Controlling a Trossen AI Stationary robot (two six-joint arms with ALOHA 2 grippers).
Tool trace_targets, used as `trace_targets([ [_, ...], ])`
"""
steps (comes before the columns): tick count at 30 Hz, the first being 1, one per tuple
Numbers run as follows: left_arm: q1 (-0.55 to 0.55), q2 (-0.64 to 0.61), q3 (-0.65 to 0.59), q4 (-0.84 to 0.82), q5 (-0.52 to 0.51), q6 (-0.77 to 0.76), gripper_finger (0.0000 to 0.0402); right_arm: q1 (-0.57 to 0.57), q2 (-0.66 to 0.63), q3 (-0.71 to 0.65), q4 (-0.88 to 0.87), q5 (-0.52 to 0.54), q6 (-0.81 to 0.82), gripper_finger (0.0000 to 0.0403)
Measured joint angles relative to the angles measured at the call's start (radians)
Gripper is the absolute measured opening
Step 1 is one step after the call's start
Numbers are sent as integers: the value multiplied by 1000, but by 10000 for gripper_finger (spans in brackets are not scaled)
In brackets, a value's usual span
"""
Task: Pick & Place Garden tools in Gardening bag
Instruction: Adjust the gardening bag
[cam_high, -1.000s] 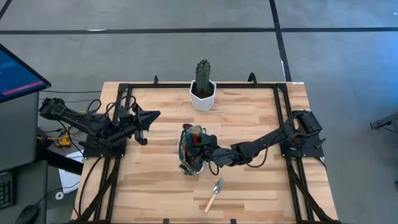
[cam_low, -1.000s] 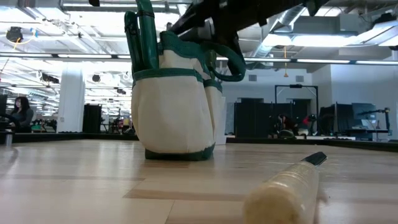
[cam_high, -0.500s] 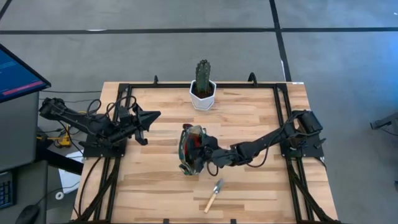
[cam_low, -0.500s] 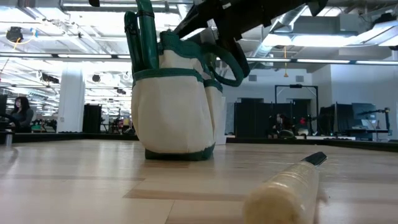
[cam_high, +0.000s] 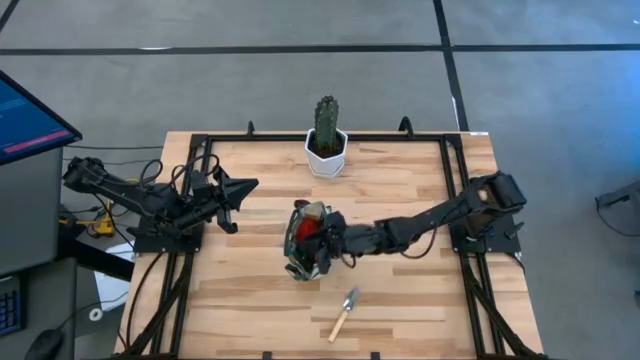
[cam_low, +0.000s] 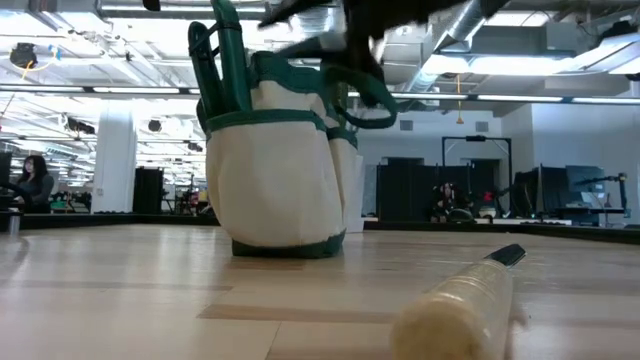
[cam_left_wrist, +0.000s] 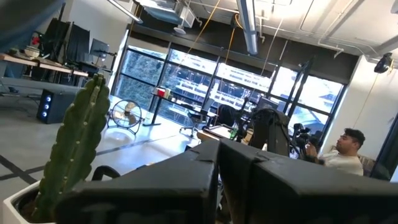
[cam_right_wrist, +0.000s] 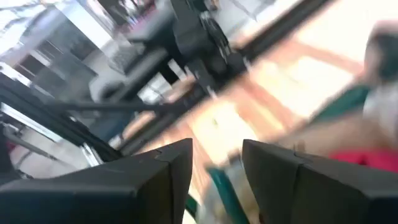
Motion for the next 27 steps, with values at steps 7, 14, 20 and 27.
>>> trace_targets([
  [7,0,0,0,0,0,-1,1,-21,-201,0,-37,0,-168,119],
  [14,0,0,0,0,0,-1,1,0,-434,1,-219,7,-271,78],
  [20,0,0,0,0,0,-1,1,97,-560,1,-454,101,-275,19],
  [27,0,0,0,-1,0,-1,1,234,-578,1,-619,104,-171,16],
])
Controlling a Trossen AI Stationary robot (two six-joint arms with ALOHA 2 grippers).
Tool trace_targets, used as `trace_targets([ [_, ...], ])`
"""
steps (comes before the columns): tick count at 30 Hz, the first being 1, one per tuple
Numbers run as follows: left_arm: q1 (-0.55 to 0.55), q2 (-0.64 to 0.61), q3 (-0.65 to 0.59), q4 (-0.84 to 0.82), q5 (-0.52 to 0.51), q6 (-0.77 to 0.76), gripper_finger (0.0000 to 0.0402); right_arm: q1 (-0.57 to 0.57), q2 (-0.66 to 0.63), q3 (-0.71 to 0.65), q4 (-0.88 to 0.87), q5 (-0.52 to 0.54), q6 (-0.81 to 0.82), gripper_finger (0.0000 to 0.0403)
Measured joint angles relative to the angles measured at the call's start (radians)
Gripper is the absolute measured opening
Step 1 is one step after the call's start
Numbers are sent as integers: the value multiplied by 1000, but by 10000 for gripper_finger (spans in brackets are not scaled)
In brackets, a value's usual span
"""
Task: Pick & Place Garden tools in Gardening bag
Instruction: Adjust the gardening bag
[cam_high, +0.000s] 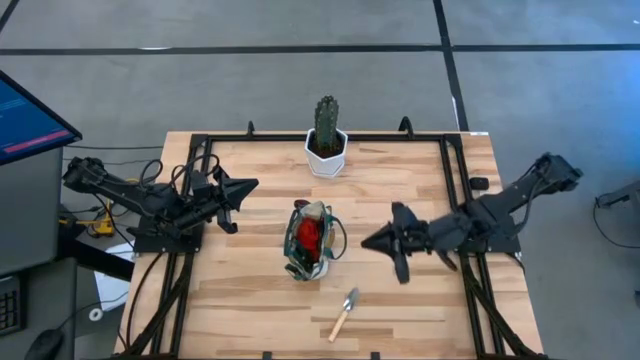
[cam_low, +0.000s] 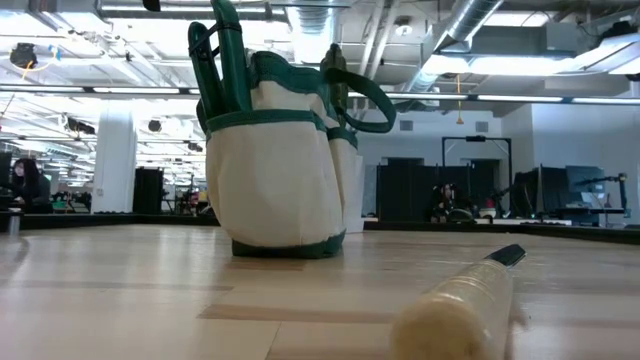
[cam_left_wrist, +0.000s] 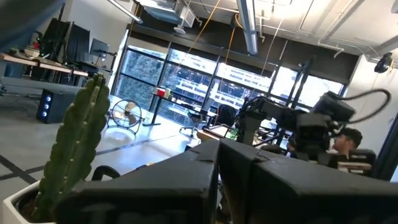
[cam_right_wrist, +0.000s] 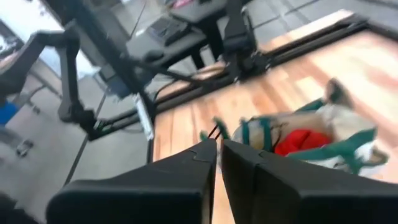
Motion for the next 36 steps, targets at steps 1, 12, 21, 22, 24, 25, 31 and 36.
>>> trace_targets([
  [1,0,0,0,0,0,0,1,15,5,0,-6,0,6,17],
  [12,0,0,0,0,0,0,1,60,94,0,-8,-2,11,4],
  [21,0,0,0,2,63,0,1,59,133,-2,82,-39,11,1],
  [22,0,0,0,2,84,1,1,56,133,-2,91,-39,13,1],
  [24,0,0,0,2,94,0,1,45,132,-2,90,-39,55,1],
  [25,0,0,0,3,95,-1,1,38,132,-2,81,-39,73,1],
  [31,-19,10,0,-20,100,-52,1,4,113,-1,4,-31,65,0],
  [36,-137,129,0,-29,-112,-107,1,8,97,0,-72,-32,37,0],
])
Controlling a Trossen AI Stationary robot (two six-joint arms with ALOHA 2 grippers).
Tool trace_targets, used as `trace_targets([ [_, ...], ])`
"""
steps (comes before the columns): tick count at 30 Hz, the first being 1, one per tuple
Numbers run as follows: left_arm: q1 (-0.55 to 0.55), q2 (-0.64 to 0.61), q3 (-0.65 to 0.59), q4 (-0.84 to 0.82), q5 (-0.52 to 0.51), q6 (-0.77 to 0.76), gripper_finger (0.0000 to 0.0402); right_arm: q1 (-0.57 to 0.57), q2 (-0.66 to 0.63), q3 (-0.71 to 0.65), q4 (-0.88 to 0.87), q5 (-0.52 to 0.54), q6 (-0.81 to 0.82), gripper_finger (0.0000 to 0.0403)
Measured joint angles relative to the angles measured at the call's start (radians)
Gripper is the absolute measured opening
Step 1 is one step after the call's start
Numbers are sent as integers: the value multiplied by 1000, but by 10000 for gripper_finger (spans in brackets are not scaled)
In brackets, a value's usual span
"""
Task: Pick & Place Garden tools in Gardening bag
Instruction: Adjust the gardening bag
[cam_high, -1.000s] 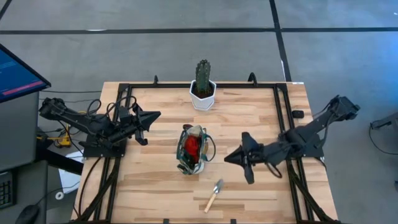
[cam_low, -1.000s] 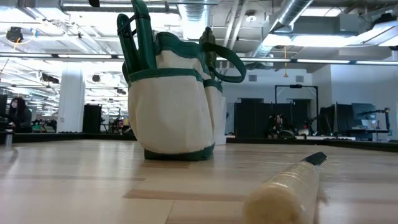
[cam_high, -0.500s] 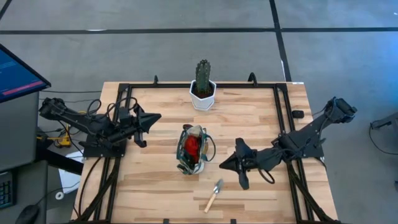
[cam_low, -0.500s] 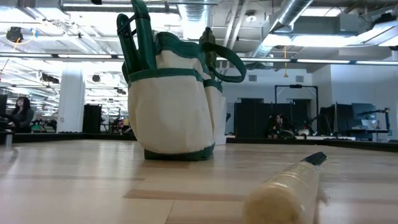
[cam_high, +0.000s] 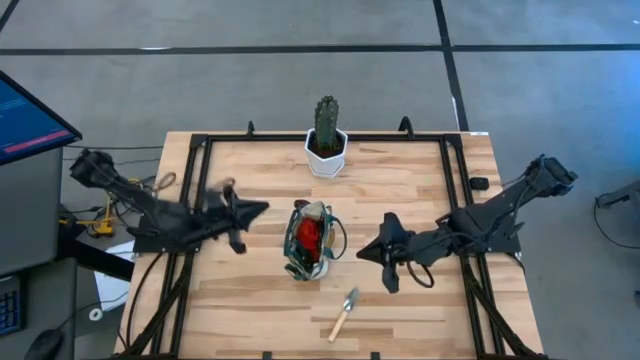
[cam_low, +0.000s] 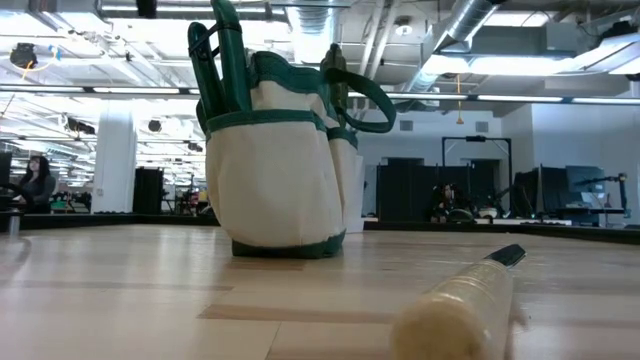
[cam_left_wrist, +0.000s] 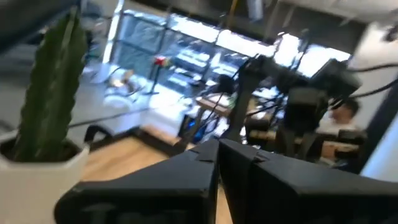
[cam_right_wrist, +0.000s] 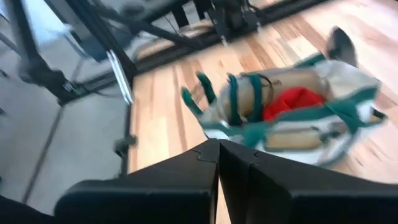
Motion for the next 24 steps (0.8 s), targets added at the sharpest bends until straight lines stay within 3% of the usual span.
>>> trace_targets([
  [4,-83,139,0,68,-171,-86,1,12,-24,-1,-81,5,0,0],
  [8,-131,284,72,102,-239,-104,1,13,-44,-1,-139,6,-1,0],
  [11,-140,376,154,104,-223,-86,1,12,-64,-1,-175,8,-4,0],
  [17,-139,498,277,103,-80,-111,1,10,-101,-1,-235,8,-30,0],
  [24,-176,620,386,100,-119,-164,1,3,-140,-1,-289,11,-38,0],
])
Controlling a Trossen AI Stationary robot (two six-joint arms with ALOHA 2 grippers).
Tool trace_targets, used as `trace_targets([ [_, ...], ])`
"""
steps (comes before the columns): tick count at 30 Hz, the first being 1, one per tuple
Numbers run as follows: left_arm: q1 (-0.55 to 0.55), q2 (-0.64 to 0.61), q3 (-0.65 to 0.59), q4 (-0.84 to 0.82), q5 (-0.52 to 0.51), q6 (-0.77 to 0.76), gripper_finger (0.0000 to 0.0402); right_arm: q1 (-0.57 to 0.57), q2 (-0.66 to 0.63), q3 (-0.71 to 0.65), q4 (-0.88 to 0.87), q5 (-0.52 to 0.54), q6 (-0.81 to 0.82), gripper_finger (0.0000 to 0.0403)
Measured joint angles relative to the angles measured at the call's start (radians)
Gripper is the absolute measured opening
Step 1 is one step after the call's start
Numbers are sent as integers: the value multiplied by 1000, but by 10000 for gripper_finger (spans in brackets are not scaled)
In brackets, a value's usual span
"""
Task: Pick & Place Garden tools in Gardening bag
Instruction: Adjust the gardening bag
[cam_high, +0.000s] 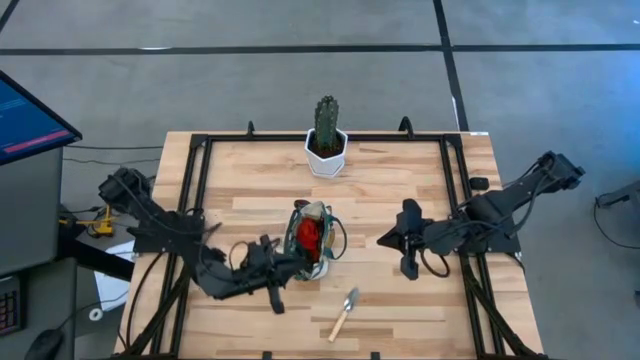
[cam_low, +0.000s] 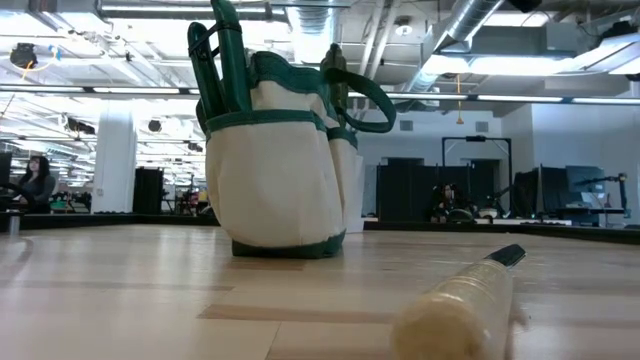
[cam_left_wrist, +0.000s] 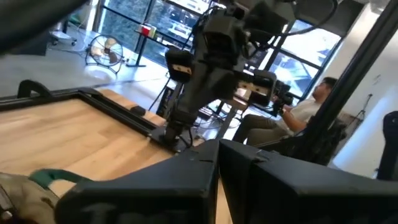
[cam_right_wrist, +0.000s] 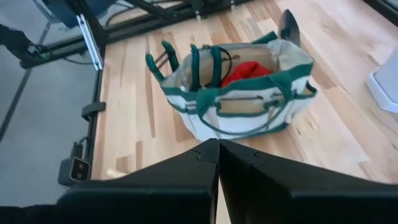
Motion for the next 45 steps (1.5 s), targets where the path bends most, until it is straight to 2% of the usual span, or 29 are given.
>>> trace_targets([
  [7,-40,148,87,0,-42,-106,1,1,-12,0,-65,1,0,0],
  [12,-60,236,87,-3,-50,-280,1,1,-8,0,-90,1,0,0],
  [22,-84,362,87,-7,-31,-479,1,-5,-8,0,-93,10,-52,0],
  [31,-85,426,87,-17,-32,-568,1,-29,-8,0,-116,9,-52,0],
  [40,-68,452,86,-174,-32,-719,1,-33,-8,0,-123,9,-52,0],
  [45,-29,452,86,-226,-36,-731,1,-32,-8,0,-123,9,-52,0],
])
